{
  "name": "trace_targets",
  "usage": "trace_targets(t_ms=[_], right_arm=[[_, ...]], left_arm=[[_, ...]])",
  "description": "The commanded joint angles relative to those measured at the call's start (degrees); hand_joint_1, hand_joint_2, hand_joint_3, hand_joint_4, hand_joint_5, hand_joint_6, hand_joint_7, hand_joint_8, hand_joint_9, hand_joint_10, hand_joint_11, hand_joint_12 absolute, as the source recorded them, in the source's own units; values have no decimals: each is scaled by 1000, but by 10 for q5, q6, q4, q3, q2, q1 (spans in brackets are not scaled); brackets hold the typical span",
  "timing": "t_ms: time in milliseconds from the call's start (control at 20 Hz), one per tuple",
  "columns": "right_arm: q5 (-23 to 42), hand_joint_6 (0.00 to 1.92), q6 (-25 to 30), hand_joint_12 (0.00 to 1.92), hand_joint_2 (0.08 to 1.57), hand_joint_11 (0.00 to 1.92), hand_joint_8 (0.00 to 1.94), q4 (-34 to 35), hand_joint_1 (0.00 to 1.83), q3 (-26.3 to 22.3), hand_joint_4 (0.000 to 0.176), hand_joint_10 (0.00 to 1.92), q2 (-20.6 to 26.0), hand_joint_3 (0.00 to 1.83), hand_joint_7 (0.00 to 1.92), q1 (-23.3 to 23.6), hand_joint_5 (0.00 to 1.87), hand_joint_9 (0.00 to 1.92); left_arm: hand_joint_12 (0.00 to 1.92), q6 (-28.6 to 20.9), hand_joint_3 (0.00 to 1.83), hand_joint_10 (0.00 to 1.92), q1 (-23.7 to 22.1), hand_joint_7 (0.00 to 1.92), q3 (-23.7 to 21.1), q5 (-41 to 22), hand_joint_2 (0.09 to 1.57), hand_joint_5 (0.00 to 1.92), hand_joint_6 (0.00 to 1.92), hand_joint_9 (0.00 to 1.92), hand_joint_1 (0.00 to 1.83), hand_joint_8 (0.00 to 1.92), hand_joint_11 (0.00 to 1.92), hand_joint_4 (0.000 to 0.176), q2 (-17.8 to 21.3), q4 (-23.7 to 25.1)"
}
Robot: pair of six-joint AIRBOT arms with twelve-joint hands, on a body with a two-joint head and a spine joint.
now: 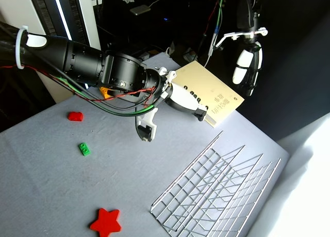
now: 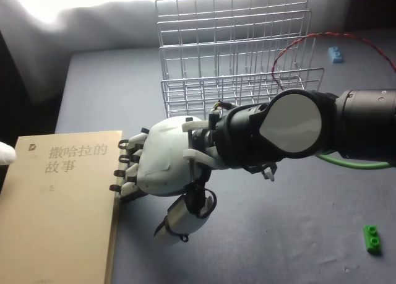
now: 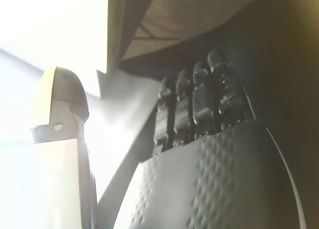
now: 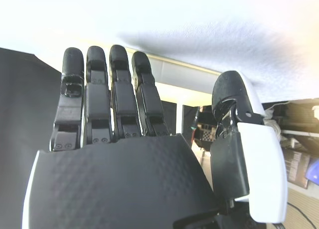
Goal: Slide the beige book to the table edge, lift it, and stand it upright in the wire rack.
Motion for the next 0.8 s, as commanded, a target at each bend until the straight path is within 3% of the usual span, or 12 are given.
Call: trace_targets(t_ms=[0, 200, 650, 750], right_arm=[[-26, 1, 2, 735, 1180, 0, 4, 8, 157, -2, 0, 4, 2, 0, 278, 10, 250, 271], [-1, 12, 1, 792, 1178, 0, 6, 7, 139, -14, 0, 6, 27, 0, 304, 8, 291, 295], [-14, 0, -8, 724, 1171, 0, 0, 7, 171, -98, 0, 0, 223, 0, 279, 5, 261, 265], [-39, 5, -9, 768, 1174, 0, 5, 7, 173, -129, 0, 6, 271, 0, 305, 17, 282, 287]], left_arm=[[369, 0, 7, 0, -3, 128, 7, -32, 1075, 172, 0, 126, 935, 1, 0, 0, 1, -1], [426, 6, 1, 4, -3, 149, 13, -31, 1069, 196, 6, 142, 968, 6, 0, 0, -10, 4], [410, 11, 0, 1, 1, 161, 28, -31, 1057, 201, 0, 151, 1013, 1, 0, 0, -37, 8], [490, 12, 0, 7, 1, 182, 30, -31, 1028, 226, 6, 178, 1059, 4, 0, 0, -41, 12]])
